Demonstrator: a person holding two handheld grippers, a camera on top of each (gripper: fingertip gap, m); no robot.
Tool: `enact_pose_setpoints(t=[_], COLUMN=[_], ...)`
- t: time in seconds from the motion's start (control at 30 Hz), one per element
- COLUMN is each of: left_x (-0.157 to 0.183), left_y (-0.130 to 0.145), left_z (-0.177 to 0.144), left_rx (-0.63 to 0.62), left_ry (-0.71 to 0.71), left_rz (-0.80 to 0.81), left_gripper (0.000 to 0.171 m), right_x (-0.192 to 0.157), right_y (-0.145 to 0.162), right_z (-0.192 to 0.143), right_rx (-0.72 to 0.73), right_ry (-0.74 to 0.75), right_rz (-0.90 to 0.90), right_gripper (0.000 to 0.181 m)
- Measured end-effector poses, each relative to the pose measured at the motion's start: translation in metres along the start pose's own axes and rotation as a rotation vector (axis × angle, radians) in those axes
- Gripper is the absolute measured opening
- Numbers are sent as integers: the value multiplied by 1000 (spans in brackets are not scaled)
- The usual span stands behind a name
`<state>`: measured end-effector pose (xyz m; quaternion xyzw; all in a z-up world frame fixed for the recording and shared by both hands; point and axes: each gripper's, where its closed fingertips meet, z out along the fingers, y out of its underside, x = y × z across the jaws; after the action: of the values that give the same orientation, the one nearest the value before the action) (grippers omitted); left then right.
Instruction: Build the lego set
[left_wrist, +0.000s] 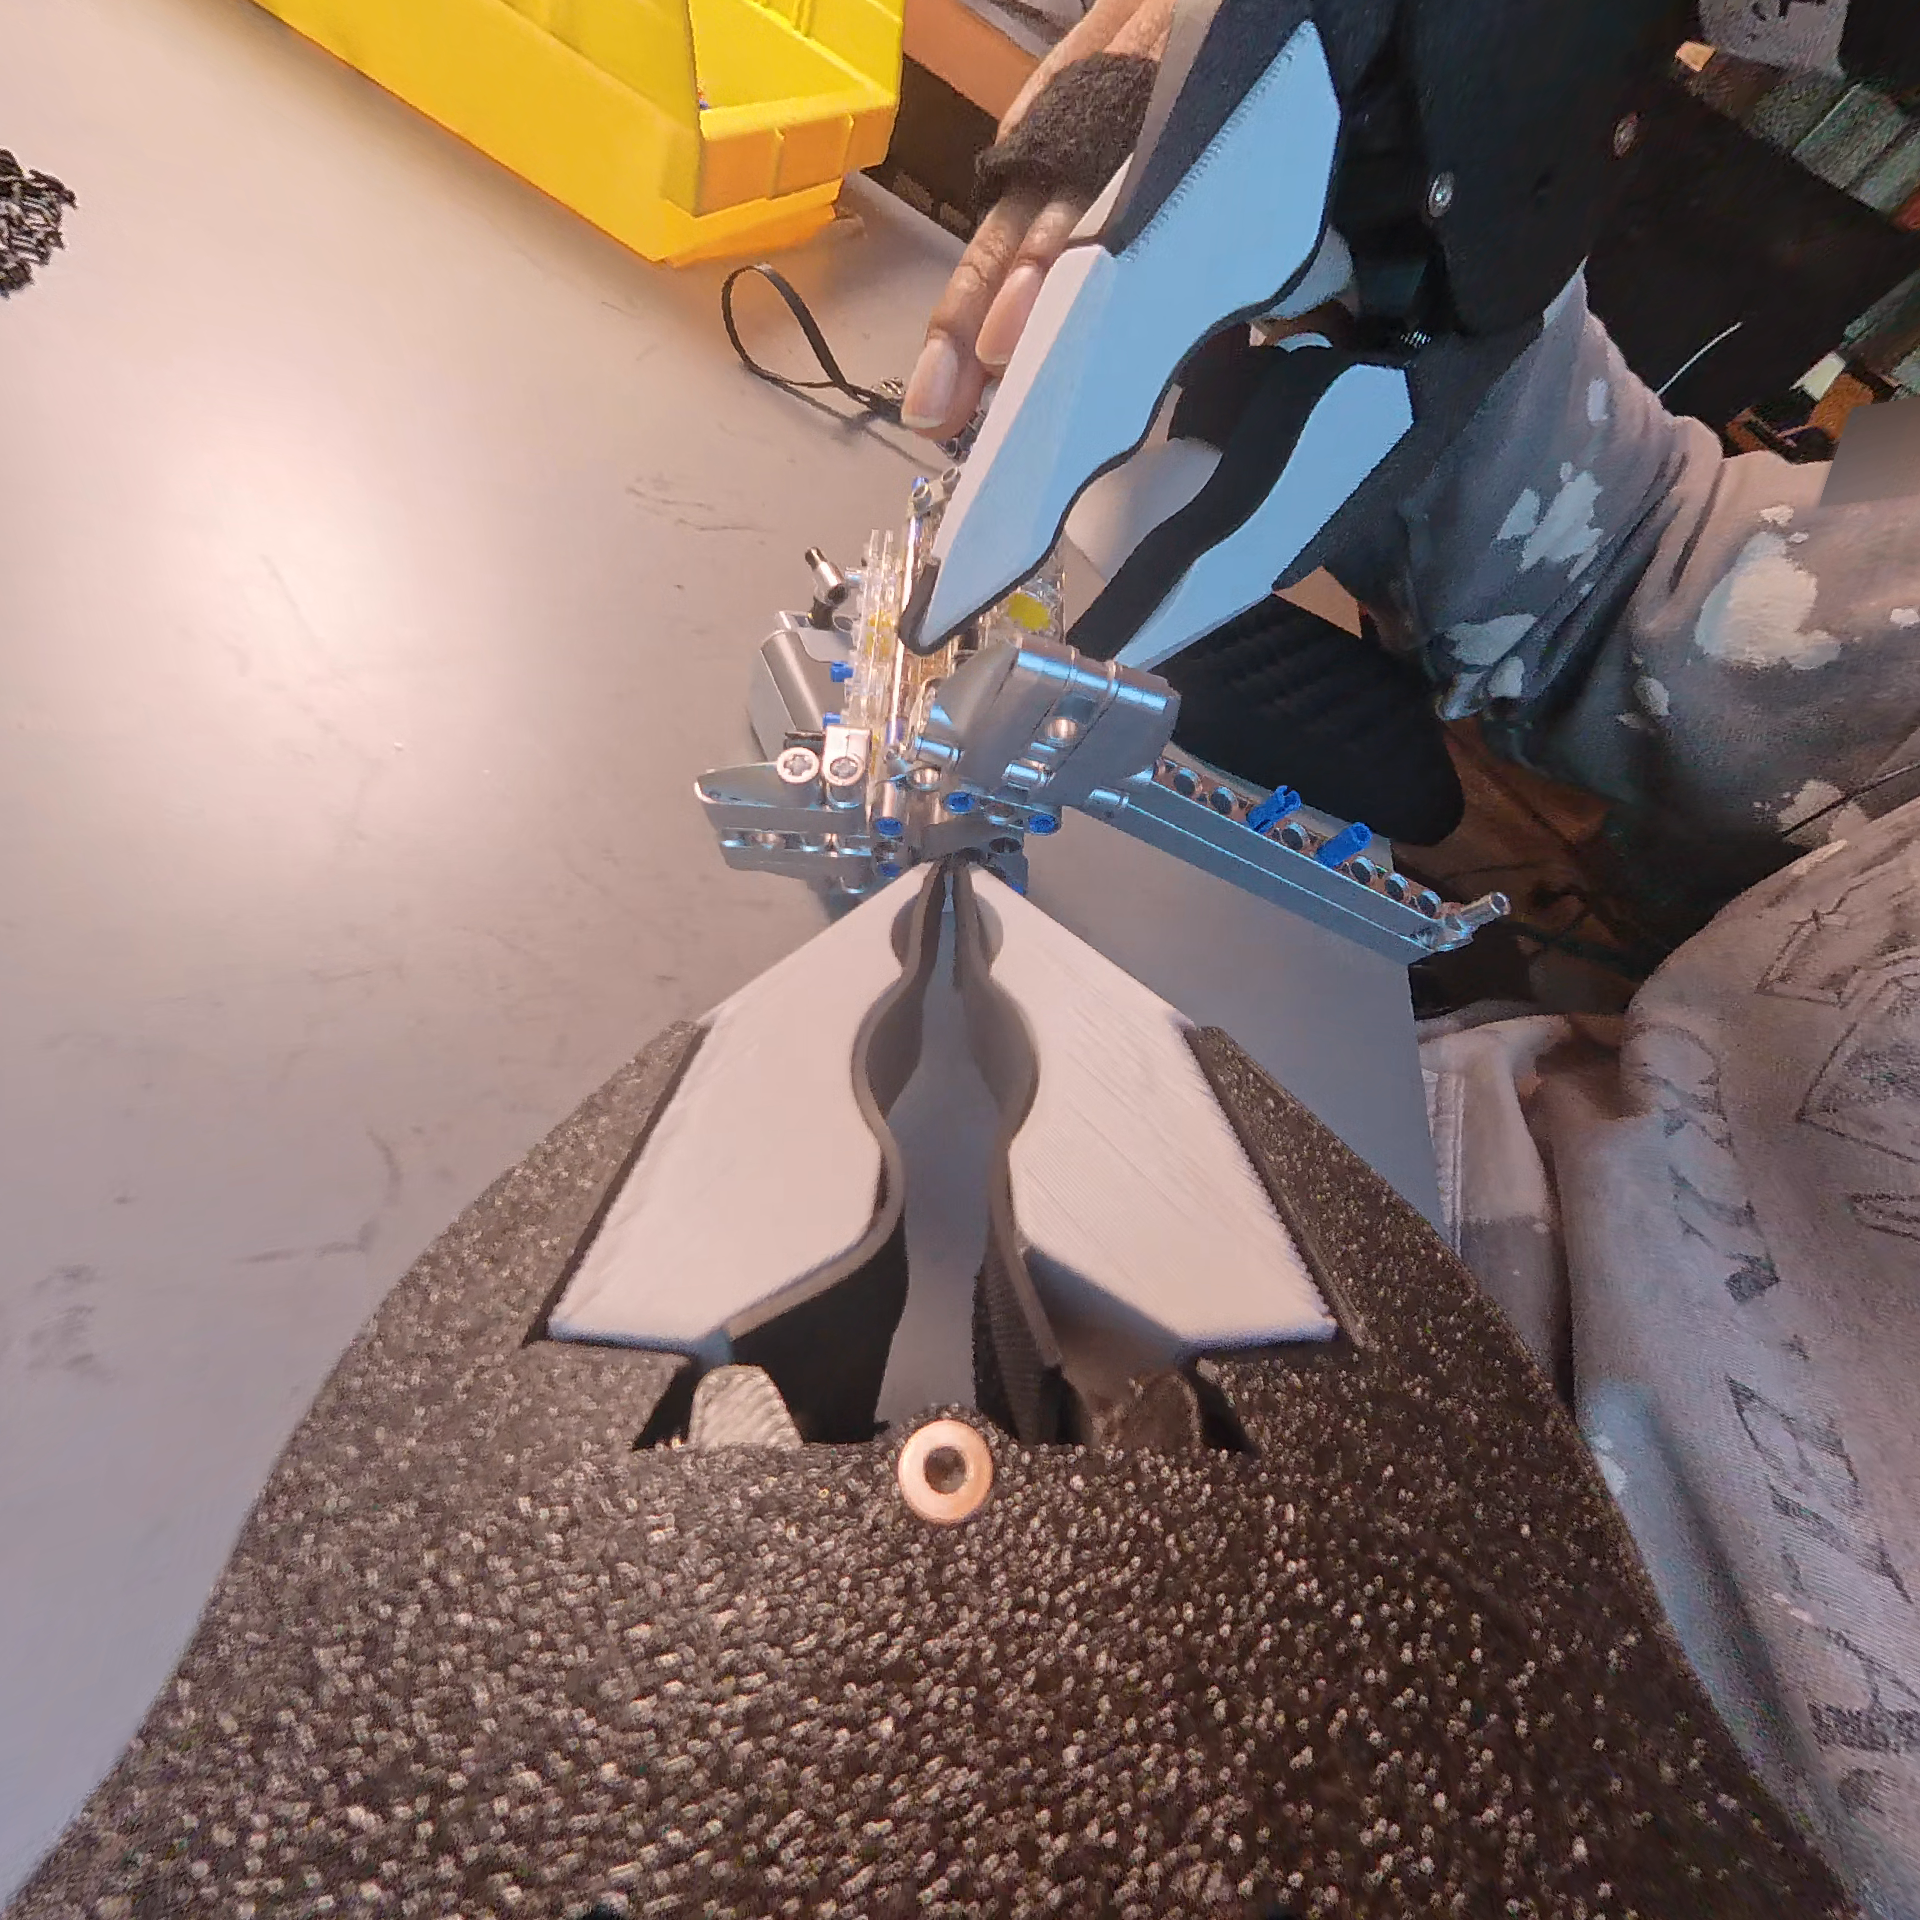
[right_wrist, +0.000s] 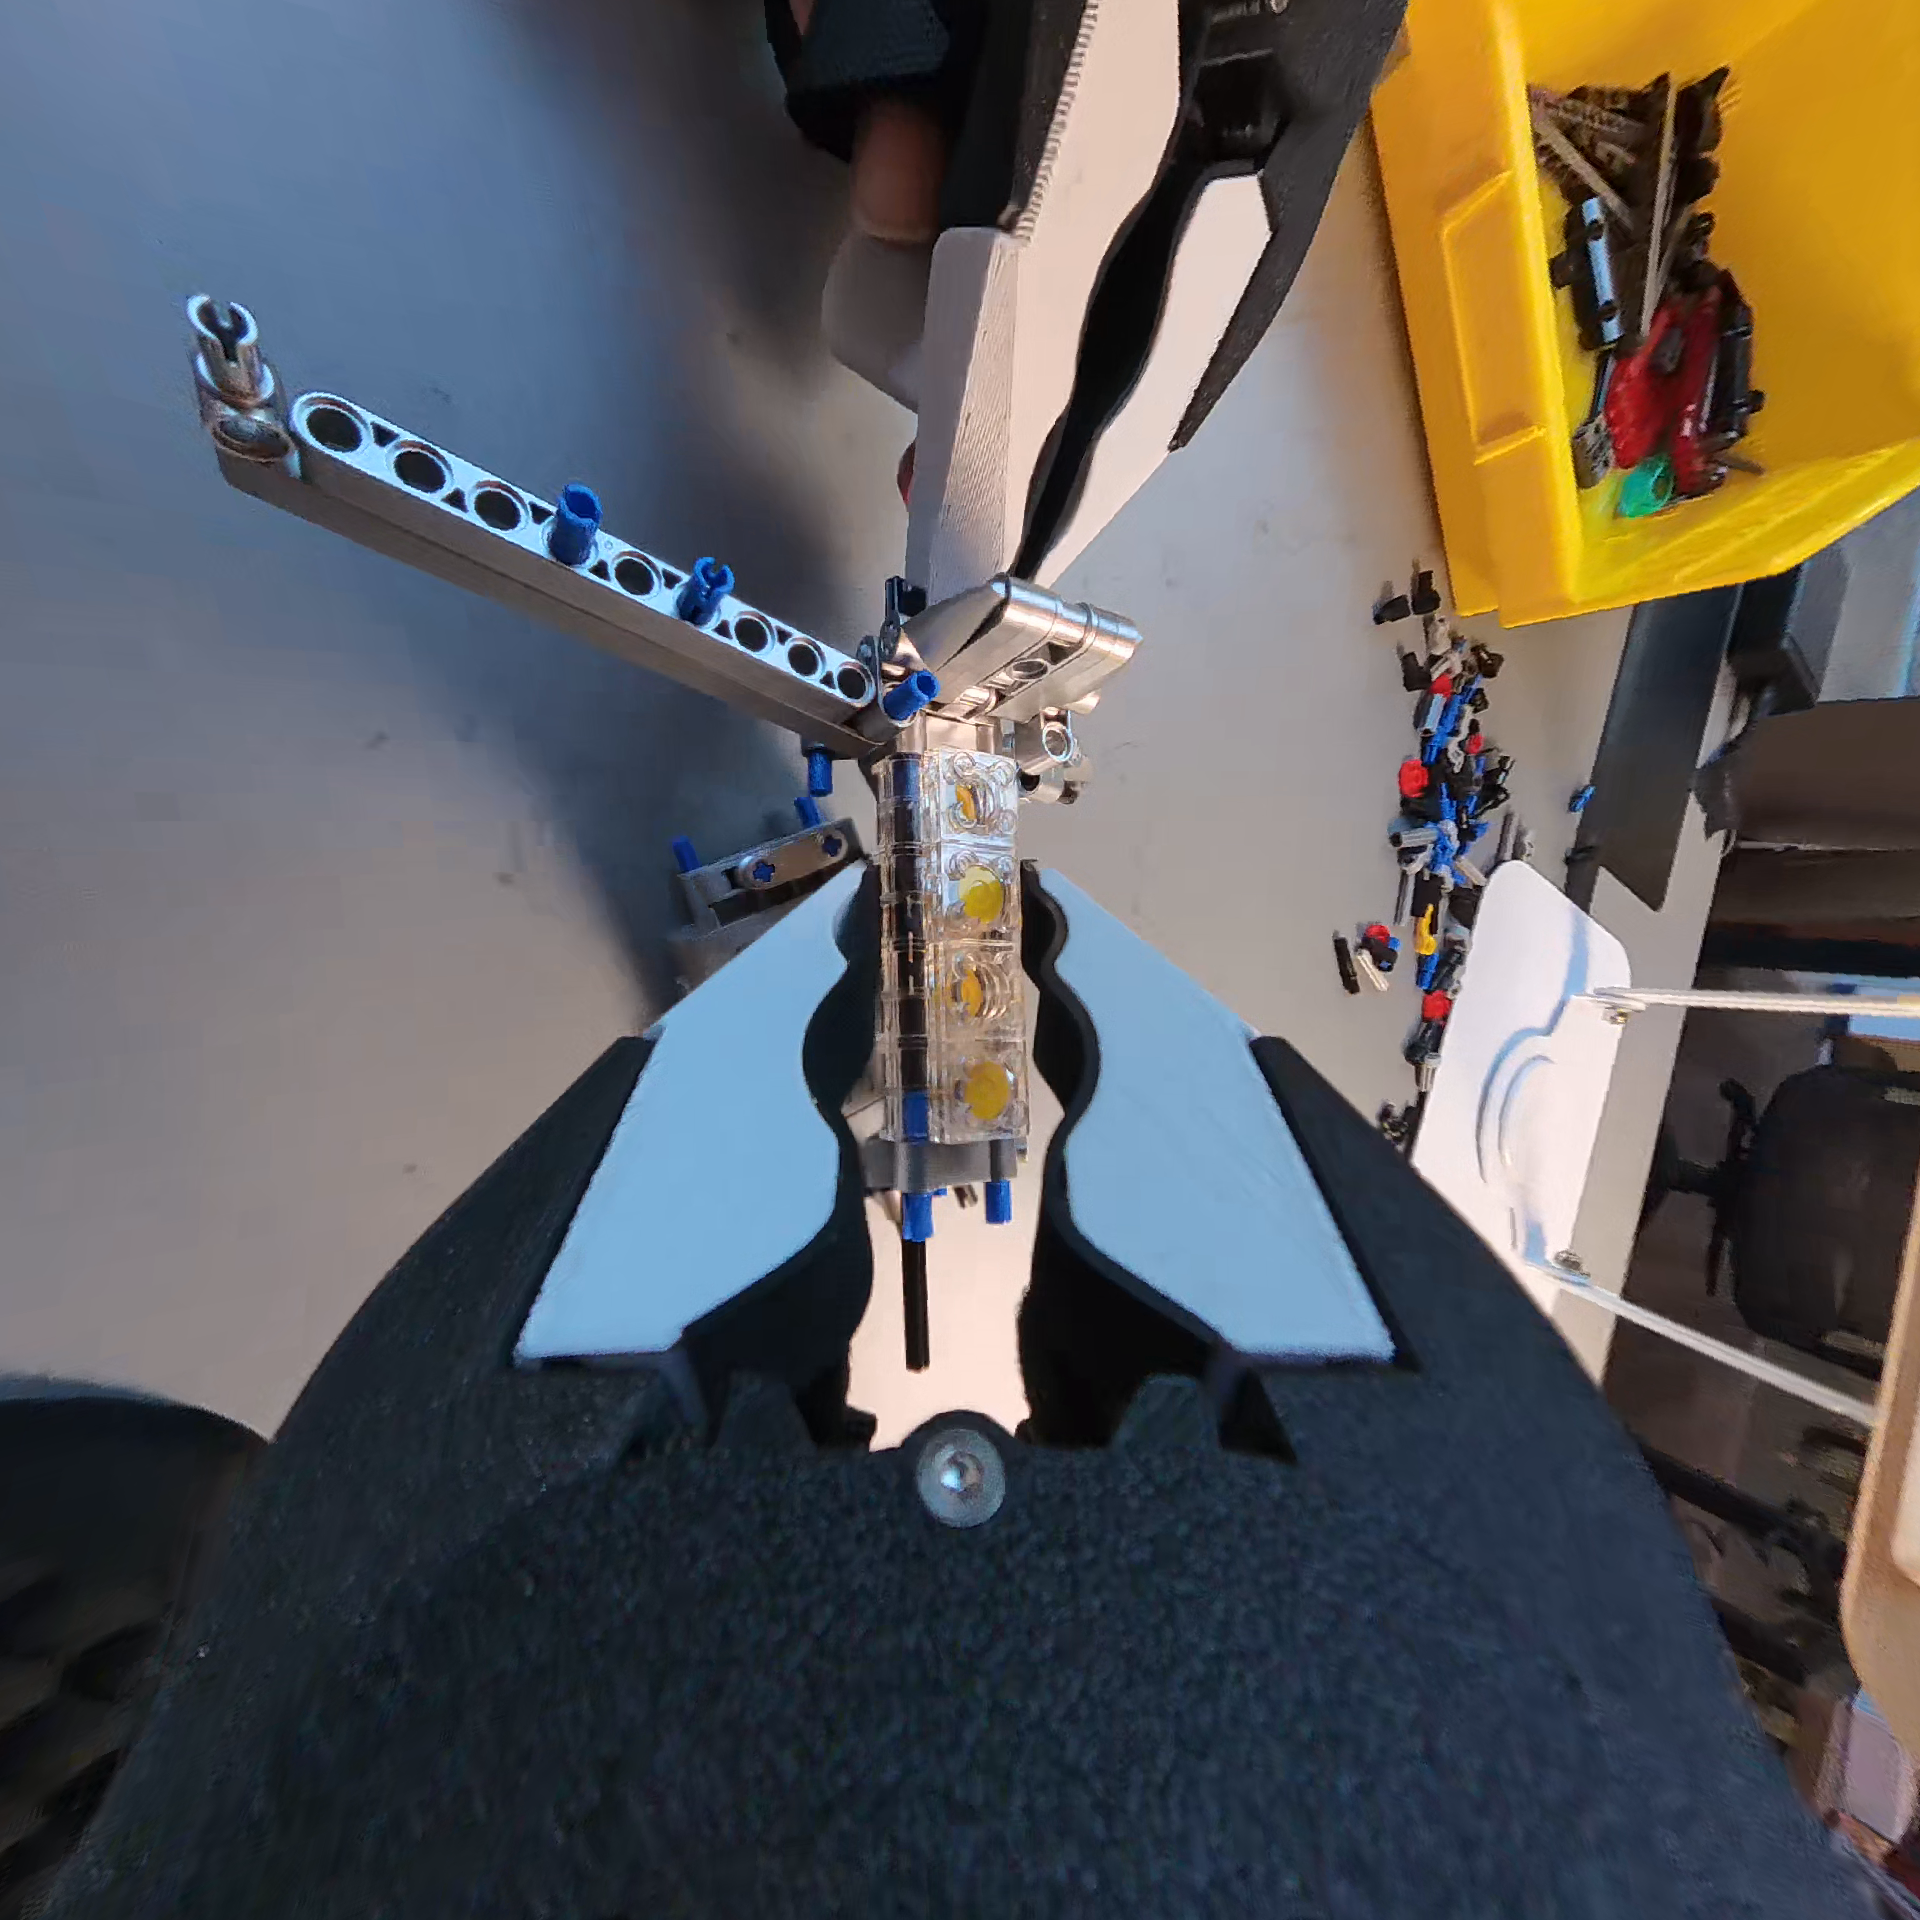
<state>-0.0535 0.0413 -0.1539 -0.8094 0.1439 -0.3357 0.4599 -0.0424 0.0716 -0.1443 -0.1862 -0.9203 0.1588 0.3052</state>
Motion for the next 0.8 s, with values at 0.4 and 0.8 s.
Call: enact_pose_setpoints(t=[0.4,0.8], left_x=[13,1], left_y=[8,17], left_z=[4,22], left_rx=[-36,-118], left_ry=[75,-224], left_rz=[-28,223], left_gripper=[19,4], right_x=[2,-9], right_y=[-3,11], right_z=[-2,1], right_rx=[80,44], right_ry=[283,440], right_rz=[-247,-328], right_gripper=[25,25])
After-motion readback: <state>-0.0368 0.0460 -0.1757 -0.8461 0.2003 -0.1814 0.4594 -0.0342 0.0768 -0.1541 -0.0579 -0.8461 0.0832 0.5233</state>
